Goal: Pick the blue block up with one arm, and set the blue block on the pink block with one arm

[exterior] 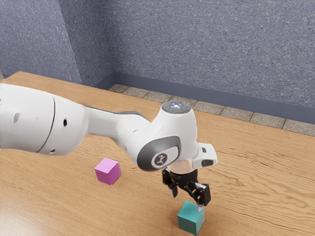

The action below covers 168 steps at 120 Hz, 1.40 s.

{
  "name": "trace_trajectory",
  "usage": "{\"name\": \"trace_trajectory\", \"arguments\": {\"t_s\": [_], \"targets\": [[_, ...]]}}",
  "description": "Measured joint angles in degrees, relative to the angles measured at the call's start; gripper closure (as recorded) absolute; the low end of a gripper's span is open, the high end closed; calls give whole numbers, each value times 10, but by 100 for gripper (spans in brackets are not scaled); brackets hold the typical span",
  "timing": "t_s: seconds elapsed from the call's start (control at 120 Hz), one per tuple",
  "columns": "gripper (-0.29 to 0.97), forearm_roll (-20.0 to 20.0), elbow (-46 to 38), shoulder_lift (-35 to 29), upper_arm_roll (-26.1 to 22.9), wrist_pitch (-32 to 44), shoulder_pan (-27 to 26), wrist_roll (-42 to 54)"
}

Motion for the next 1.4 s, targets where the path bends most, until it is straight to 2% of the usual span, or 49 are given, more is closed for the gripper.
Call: {"name": "trace_trajectory", "arguments": {"t_s": [0.217, 0.675, 1.217, 1.283, 1.4], "targets": [[2, 15, 41, 49, 2, 15, 0, -24], [2, 11, 21, 35, 0, 24, -13, -56], [2, -3, 13, 79, -4, 53, -14, -73], [4, -3, 13, 79, -4, 56, -14, -74], [18, -3, 12, 79, -4, 59, -15, -76]]}}
